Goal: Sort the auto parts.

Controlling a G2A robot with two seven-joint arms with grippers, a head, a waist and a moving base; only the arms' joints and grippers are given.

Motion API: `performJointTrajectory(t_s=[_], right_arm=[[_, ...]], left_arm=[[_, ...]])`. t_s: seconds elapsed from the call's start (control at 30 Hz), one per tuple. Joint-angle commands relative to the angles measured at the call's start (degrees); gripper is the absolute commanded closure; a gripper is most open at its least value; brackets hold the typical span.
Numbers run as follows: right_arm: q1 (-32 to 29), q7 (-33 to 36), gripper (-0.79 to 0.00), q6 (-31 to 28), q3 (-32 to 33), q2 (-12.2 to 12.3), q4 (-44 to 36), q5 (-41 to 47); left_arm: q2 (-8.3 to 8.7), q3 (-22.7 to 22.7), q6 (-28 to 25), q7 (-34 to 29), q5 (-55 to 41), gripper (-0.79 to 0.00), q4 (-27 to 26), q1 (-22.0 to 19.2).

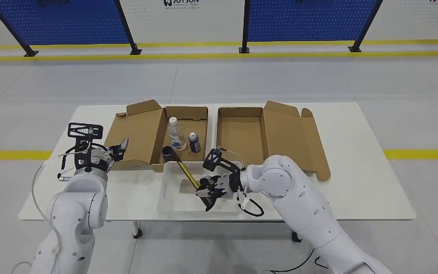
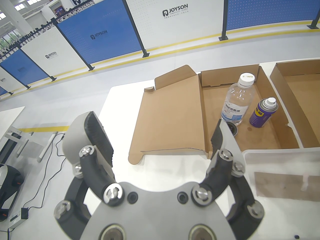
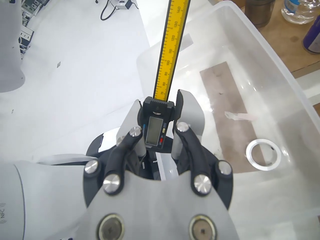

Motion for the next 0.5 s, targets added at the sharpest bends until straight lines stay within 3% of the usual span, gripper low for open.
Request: performJointTrajectory(t_s=[0.0, 0.27, 0.47], right_arm=[[-0.1, -0.8, 0.0, -0.3, 0.0, 0.1, -0.1, -0.5], [0.4, -5.9, 0.0, 0.9, 1.5, 0.8, -2.3, -3.8], [0.9, -10.0, 0.0, 5.9, 7.0, 2.0, -5.7, -7.6]], left_arm=[[0.0, 0.0, 0.0, 0.0, 0.0, -0.785, 0.0, 0.0], [0.0, 0.0, 0.0, 0.0, 0.0, -0.785, 0.0, 0.0], [0.0, 0.0, 0.0, 0.0, 0.0, -0.785, 0.0, 0.0]])
